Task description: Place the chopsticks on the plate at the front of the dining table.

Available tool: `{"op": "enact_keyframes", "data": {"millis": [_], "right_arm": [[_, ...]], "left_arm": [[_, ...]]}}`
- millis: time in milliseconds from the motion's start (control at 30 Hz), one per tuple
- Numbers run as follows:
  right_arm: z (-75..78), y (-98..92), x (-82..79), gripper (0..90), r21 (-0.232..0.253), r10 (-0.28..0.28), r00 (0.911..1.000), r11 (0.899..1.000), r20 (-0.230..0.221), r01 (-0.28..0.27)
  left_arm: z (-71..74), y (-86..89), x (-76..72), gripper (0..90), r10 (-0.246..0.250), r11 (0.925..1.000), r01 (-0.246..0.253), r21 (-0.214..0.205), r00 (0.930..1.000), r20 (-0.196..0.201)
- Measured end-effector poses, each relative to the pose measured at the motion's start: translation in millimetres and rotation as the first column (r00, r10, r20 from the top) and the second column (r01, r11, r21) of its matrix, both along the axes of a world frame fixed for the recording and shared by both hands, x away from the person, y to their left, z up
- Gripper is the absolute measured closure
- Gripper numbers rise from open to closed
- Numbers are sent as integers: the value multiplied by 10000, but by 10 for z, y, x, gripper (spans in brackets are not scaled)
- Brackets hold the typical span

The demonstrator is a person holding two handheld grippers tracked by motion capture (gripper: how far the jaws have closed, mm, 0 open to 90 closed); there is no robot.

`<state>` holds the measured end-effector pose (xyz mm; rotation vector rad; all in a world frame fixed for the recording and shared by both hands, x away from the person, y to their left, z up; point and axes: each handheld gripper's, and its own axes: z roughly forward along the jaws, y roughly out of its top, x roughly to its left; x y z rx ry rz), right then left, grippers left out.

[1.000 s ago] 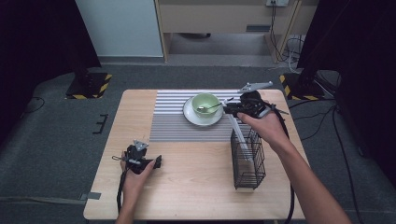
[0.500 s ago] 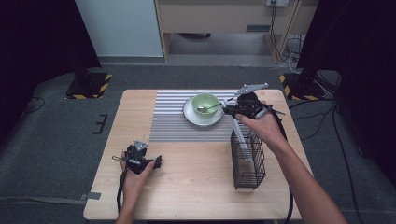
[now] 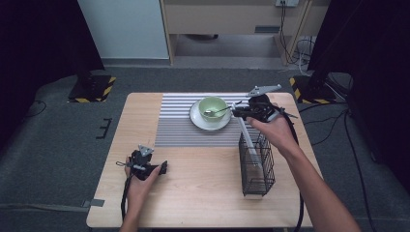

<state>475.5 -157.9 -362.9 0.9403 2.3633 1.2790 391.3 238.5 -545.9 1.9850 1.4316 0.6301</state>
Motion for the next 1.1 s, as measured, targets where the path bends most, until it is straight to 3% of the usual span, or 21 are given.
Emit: {"op": "enact_keyframes", "data": {"millis": [500,1100], "right_arm": [[169,-115,-55,841,448,30,9999,9990,145,-36],[452,-389,-134,842,1365,-492,9948,9900,896,366]], "left_arm": [[0,0,0,19,0,10000,0,-1,10000,-1],[1,0,0,19,-1,10000,1,2,10000,-3]]}}
